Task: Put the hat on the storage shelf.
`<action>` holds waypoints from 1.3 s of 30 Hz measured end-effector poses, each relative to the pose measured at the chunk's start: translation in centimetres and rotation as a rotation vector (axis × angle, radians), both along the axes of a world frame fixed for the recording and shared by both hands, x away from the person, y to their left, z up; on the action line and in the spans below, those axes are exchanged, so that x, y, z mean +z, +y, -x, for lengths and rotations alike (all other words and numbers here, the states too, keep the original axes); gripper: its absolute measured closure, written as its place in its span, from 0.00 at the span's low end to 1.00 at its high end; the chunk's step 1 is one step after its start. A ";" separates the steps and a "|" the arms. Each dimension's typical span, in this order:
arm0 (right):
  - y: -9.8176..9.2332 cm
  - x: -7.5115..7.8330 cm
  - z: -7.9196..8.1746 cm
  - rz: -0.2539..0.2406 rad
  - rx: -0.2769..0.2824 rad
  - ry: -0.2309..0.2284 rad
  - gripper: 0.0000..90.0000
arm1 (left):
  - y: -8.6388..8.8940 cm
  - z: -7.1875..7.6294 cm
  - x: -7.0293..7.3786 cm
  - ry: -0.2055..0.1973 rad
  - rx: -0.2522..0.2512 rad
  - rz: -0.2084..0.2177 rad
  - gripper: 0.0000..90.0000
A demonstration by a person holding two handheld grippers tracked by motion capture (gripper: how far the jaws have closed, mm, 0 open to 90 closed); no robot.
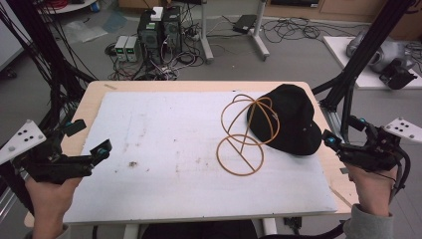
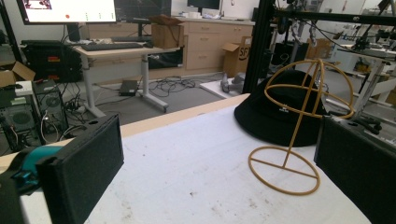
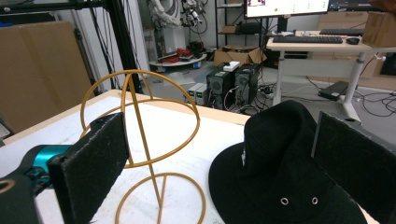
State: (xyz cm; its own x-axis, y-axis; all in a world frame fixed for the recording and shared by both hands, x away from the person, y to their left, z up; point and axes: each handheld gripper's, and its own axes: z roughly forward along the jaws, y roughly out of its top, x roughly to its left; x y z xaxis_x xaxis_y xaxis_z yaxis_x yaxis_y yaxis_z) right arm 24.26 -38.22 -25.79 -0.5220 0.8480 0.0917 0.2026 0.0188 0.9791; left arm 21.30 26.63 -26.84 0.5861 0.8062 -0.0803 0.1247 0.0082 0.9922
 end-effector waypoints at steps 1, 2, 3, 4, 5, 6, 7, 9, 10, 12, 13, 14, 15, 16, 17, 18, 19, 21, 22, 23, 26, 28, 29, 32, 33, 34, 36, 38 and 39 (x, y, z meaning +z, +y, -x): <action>0.0 0.0 0.0 0.000 -0.003 0.005 0.03 | 0.0 0.0 0.0 0.000 0.001 -0.001 0.02; -0.1 0.0 0.0 -0.001 -0.001 0.002 0.03 | 0.0 0.0 0.0 0.000 0.001 0.000 0.02; -0.1 0.0 0.0 -0.001 -0.001 0.002 0.03 | -0.1 0.0 0.0 0.001 0.000 -0.001 0.02; -0.1 -0.1 0.0 -0.002 -0.001 0.004 0.03 | -0.1 0.0 0.0 0.000 -0.001 -0.002 0.02; -0.1 -0.1 -0.1 -0.001 -0.002 0.008 0.03 | -0.1 0.0 0.0 0.000 -0.002 -0.004 0.02; -0.1 -0.1 -0.1 -0.001 -0.002 0.008 0.03 | -0.1 0.0 0.0 0.001 -0.001 -0.004 0.02; -0.1 -0.1 -0.1 -0.003 -0.001 0.010 0.03 | -0.2 -0.1 -0.1 0.002 0.000 -0.001 0.02; -0.2 -0.2 -0.2 -0.002 -0.002 0.009 0.03 | -0.2 -0.1 -0.1 0.004 -0.002 -0.002 0.02; -0.2 -0.2 -0.2 -0.001 -0.003 0.014 0.03 | -0.2 -0.1 -0.1 0.005 -0.002 0.000 0.02; -0.2 -0.2 -0.3 0.004 -0.001 0.012 0.03 | -0.2 -0.1 -0.2 0.006 -0.001 -0.004 0.02; -0.2 -0.2 -0.4 0.006 0.000 0.016 0.03 | -0.2 -0.1 -0.3 0.008 -0.004 -0.005 0.02; -0.2 -0.2 -0.4 0.009 0.001 0.017 0.03 | -0.2 -0.1 -0.3 0.008 -0.004 -0.005 0.02; -0.3 -0.1 -0.5 0.012 0.004 0.016 0.03 | -0.2 -0.2 -0.3 0.010 -0.003 -0.002 0.02; -0.3 -0.1 -0.6 0.011 0.006 0.019 0.03 | -0.2 -0.2 -0.3 0.010 -0.003 -0.002 0.02; -0.3 -0.1 -0.6 0.010 0.008 0.021 0.03 | -0.2 -0.2 -0.4 0.014 -0.008 0.004 0.02; -0.3 0.0 -0.7 0.011 0.010 0.023 0.03 | -0.2 -0.2 -0.4 0.014 -0.008 0.004 0.02; -0.4 0.1 -0.8 0.014 0.010 0.022 0.03 | -0.2 -0.2 -0.4 0.014 -0.007 0.006 0.02; -0.4 0.2 -0.9 0.018 0.011 0.024 0.03 | -0.4 -0.2 -0.4 0.016 -0.008 -0.001 0.02; -0.4 0.5 -1.0 0.022 0.015 0.023 0.03 | -0.4 -0.2 -0.4 0.017 -0.009 -0.004 0.02; -0.5 0.7 -1.1 0.027 0.017 0.025 0.03 | -0.5 -0.1 -0.5 0.016 -0.009 -0.002 0.02; -0.7 1.4 -1.4 0.052 0.013 0.021 0.03 | -0.6 -0.1 -0.6 0.021 -0.008 -0.009 0.02; -0.8 2.0 -1.6 0.056 0.013 0.018 0.03 | -0.6 -0.1 -0.6 0.024 -0.007 -0.011 0.02; -0.8 2.0 -1.6 0.056 0.013 0.018 0.03 | -0.6 -0.1 -0.6 0.023 -0.007 -0.010 0.02; -1.0 3.0 -2.0 0.060 0.015 0.017 0.03 | -0.5 0.0 -0.6 0.023 -0.001 -0.009 0.02; -1.1 3.2 -2.2 0.060 0.018 0.017 0.03 | -0.5 0.1 -0.6 0.021 -0.003 -0.010 0.02; -1.1 3.4 -2.3 0.062 0.022 0.012 0.03 | -0.4 0.1 -0.5 0.022 -0.002 -0.010 0.02; -1.3 3.9 -2.9 0.063 0.019 0.021 0.03 | -0.3 0.2 -0.5 0.020 0.000 -0.011 0.02; -1.3 4.1 -3.4 0.063 0.022 0.023 0.03 | -0.2 0.3 -0.5 0.019 0.005 -0.004 0.02; -1.3 4.1 -3.4 0.063 0.022 0.023 0.03 | -0.2 0.3 -0.4 0.019 0.004 -0.008 0.02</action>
State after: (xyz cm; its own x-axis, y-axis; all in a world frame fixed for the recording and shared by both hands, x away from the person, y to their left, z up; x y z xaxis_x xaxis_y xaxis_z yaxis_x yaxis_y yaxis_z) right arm 27.68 -39.54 -21.64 -0.5389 0.8409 0.0507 0.2243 0.0853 0.9708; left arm 20.95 26.45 -27.28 0.5816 0.8090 -0.0853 0.1437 0.0010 0.9896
